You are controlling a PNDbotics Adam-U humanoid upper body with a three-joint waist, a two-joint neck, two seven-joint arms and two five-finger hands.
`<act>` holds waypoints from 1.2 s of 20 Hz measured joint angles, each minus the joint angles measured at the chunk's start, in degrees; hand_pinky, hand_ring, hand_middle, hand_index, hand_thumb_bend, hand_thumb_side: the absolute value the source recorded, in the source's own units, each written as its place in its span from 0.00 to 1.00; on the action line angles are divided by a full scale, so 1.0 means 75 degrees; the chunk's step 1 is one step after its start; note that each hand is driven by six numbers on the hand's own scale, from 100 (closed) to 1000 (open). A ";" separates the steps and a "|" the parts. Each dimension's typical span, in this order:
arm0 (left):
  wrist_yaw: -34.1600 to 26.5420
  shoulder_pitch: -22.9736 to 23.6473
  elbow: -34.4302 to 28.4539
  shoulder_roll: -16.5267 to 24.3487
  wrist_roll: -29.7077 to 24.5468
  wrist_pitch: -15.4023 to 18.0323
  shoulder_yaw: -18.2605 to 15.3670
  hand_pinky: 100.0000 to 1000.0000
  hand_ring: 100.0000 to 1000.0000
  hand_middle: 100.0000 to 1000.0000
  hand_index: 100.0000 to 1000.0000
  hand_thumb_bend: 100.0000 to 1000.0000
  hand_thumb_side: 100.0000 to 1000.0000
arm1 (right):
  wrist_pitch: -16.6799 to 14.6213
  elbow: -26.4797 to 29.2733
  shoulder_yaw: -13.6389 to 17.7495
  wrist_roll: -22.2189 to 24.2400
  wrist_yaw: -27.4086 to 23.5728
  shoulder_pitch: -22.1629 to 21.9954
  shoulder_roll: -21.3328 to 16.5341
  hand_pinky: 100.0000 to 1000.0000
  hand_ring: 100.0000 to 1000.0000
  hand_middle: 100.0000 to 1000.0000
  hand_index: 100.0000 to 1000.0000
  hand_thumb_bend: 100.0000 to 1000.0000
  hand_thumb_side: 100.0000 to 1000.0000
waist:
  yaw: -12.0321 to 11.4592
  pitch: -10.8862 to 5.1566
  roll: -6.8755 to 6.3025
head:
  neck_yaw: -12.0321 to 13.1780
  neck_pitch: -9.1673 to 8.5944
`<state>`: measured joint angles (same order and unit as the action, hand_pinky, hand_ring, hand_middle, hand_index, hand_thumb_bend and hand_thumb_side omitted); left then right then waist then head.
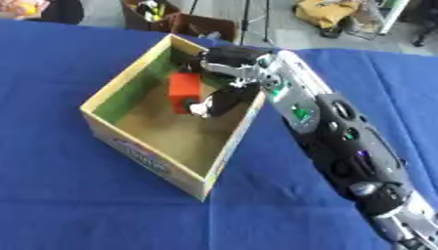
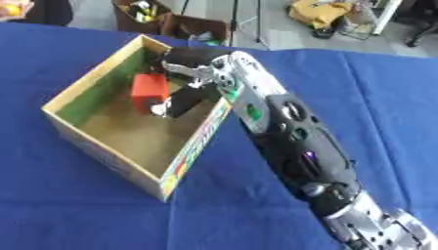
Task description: Pick up objects on the table and place them in the box.
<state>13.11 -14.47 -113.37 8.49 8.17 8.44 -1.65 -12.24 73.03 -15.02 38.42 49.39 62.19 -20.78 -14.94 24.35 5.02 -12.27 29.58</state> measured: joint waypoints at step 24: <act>0.0051 0.0110 0.0000 -0.0062 0.0030 -0.0089 -0.0002 0.25 0.51 0.58 0.79 0.00 0.86 | 0.0221 0.1746 0.0975 0.0414 -0.1677 0.0164 -0.0835 0.91 0.95 0.93 0.96 0.21 1.00 | 0.0150 -0.0002 -0.0035 | 0.0213 0.0014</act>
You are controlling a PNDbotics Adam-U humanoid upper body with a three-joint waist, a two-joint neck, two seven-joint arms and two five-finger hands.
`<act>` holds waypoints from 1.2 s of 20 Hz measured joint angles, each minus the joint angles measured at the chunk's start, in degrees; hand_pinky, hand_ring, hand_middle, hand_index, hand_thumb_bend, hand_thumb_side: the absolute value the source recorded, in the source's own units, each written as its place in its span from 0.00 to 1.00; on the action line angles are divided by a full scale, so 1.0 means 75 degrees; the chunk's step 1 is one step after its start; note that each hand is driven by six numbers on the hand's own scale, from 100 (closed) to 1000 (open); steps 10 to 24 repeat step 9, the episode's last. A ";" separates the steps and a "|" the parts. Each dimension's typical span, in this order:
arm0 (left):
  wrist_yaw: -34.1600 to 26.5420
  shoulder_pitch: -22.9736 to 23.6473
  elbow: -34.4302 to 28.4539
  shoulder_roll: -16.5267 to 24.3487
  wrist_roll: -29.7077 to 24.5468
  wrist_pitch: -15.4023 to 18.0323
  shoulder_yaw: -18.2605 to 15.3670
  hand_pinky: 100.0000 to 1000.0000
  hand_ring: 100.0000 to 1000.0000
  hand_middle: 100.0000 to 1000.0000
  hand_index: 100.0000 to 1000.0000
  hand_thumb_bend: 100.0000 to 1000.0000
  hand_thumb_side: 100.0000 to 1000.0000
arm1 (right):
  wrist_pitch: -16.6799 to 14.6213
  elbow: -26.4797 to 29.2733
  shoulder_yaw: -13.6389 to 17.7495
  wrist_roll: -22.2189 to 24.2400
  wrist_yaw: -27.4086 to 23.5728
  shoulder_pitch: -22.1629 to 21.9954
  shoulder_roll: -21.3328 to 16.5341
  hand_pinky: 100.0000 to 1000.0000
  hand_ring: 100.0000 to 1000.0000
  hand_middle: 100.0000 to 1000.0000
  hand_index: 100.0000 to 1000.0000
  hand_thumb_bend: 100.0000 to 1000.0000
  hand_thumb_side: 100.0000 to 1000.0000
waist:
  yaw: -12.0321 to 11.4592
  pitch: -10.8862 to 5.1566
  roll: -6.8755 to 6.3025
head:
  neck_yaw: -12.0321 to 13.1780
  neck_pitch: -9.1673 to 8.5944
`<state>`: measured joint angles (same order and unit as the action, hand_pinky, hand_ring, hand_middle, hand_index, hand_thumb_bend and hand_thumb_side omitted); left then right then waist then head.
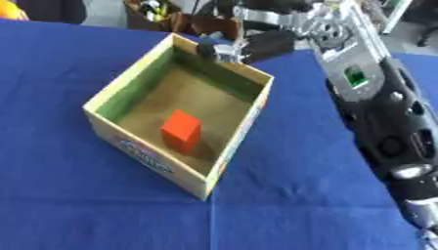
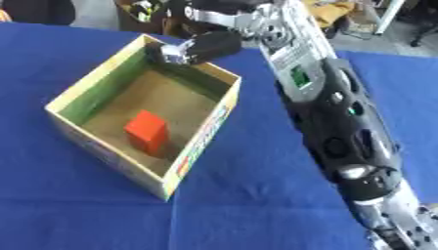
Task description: Pick up objects on the table and place them in the box.
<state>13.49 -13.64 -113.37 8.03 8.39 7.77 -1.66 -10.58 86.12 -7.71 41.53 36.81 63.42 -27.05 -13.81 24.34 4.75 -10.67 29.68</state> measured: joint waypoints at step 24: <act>0.0022 0.0060 0.0000 -0.0001 0.0042 -0.0029 -0.0025 0.25 0.51 0.58 0.79 0.00 0.86 | 0.1077 0.1724 0.0568 -0.1277 -0.0780 -0.0807 -0.0810 0.87 0.90 0.84 0.93 0.00 0.91 | 0.0232 -0.0051 -0.0150 | 0.0165 0.0064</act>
